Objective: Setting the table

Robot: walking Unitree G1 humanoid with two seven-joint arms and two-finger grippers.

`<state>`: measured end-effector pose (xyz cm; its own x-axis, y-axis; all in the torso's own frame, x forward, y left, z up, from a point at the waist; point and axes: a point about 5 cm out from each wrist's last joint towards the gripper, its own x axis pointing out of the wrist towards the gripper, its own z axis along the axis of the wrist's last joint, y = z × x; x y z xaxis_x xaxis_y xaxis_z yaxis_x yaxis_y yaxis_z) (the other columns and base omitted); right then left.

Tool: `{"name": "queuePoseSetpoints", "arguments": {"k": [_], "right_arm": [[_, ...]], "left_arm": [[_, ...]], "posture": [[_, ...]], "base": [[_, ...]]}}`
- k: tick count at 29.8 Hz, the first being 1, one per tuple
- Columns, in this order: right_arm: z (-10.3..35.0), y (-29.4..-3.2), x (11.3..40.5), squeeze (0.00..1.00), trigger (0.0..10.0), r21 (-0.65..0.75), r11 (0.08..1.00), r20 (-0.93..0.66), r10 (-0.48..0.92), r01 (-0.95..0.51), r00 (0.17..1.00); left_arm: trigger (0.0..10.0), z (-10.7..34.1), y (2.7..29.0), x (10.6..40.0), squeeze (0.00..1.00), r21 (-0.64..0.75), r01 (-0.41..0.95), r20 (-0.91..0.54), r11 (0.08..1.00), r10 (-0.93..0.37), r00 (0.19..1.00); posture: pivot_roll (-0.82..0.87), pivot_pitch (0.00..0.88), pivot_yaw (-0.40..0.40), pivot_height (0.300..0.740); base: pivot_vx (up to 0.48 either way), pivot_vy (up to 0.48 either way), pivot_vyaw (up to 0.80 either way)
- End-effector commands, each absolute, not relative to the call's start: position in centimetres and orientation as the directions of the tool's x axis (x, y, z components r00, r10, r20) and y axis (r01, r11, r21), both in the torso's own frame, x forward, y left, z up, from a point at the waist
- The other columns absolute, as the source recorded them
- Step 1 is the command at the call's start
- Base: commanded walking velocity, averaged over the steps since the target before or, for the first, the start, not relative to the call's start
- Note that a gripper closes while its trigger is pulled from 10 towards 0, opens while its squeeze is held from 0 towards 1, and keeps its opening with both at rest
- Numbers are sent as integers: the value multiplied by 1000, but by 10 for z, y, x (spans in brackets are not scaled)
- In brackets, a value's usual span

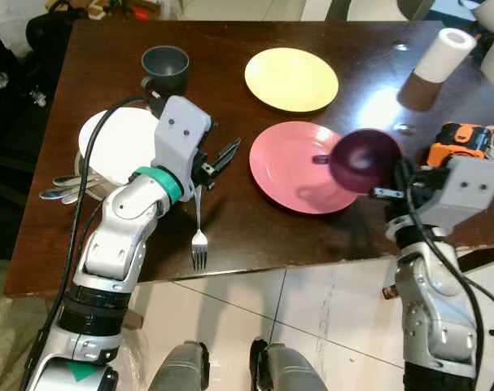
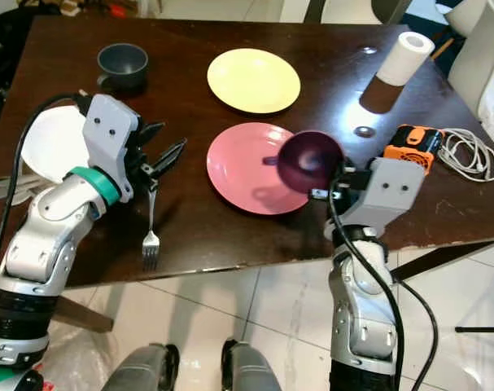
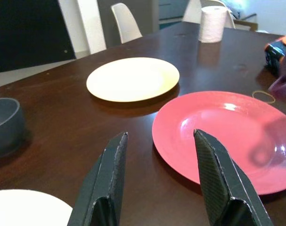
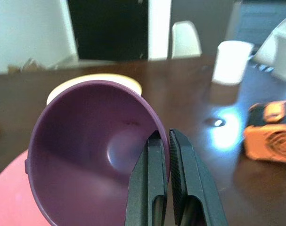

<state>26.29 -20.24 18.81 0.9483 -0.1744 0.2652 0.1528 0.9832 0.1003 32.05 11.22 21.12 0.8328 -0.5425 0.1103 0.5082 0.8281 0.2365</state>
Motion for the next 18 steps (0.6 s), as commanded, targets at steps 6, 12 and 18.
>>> {"name": "queuePoseSetpoints", "arguments": {"k": [6,12,18], "right_arm": [[196,-221,265,0,10000,99,964,265,-265,247,927],[193,-222,266,0,10000,72,956,249,-294,285,923],[192,-221,265,0,10000,104,955,239,-295,278,925]], "left_arm": [[10000,206,107,327,0,212,486,104,848,-514,851],[10000,206,106,328,0,209,479,102,853,-506,856],[10000,206,106,329,0,212,476,104,853,-504,857]], "posture": [[90,77,6,740],[91,71,2,740],[89,69,1,740]], "base": [[0,0,0],[0,0,-603],[0,0,-800]]}}
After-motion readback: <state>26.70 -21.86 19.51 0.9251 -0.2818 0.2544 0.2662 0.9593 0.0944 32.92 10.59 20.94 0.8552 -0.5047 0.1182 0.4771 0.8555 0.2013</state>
